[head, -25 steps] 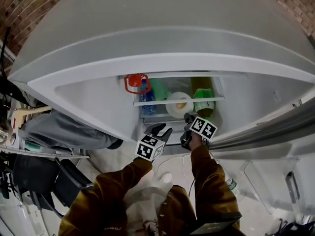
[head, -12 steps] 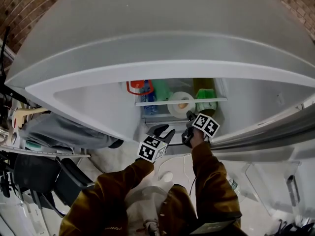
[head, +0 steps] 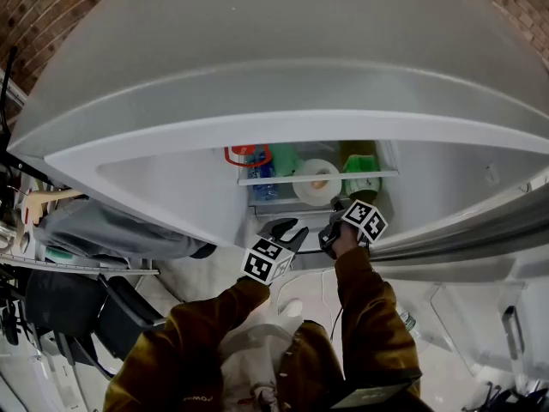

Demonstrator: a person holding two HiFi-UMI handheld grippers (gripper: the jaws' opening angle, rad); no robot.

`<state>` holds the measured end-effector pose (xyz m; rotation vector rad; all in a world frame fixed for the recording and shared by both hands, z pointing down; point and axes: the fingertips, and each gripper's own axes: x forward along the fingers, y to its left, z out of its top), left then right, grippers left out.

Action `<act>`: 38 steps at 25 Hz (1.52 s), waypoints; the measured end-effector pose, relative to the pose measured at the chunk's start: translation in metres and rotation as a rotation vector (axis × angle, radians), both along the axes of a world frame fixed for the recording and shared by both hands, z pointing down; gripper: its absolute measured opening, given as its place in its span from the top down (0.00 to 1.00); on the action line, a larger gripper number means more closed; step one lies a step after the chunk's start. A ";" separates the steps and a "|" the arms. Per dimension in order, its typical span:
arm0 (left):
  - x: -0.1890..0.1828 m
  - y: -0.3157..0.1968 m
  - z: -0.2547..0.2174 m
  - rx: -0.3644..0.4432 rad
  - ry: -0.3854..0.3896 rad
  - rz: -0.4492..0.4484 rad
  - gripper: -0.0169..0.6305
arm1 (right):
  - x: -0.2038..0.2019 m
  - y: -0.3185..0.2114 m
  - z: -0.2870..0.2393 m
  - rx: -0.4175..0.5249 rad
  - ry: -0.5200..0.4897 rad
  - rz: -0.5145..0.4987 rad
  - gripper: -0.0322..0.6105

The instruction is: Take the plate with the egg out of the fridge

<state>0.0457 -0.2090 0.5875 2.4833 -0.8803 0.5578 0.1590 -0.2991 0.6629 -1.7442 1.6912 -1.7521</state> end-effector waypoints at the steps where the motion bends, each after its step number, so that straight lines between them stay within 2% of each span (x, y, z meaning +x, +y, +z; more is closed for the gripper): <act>1: 0.000 0.000 0.000 0.000 0.000 0.003 0.80 | 0.000 0.001 0.001 0.003 -0.013 0.008 0.91; 12: -0.002 0.003 0.005 -0.011 -0.002 0.012 0.80 | -0.008 0.013 -0.002 0.011 -0.102 0.044 0.93; 20: 0.002 0.009 0.007 -0.015 0.002 0.019 0.80 | -0.018 0.027 -0.010 0.028 -0.101 0.008 0.94; 31: 0.005 0.013 0.007 -0.014 0.006 0.019 0.80 | -0.025 0.042 -0.009 0.041 -0.195 0.008 0.94; 35: 0.005 0.015 0.007 -0.014 0.002 0.020 0.80 | -0.030 0.041 -0.009 0.039 -0.228 -0.008 0.93; 38: 0.004 0.016 0.007 -0.012 -0.001 0.019 0.80 | -0.034 0.040 -0.006 0.032 -0.253 -0.008 0.87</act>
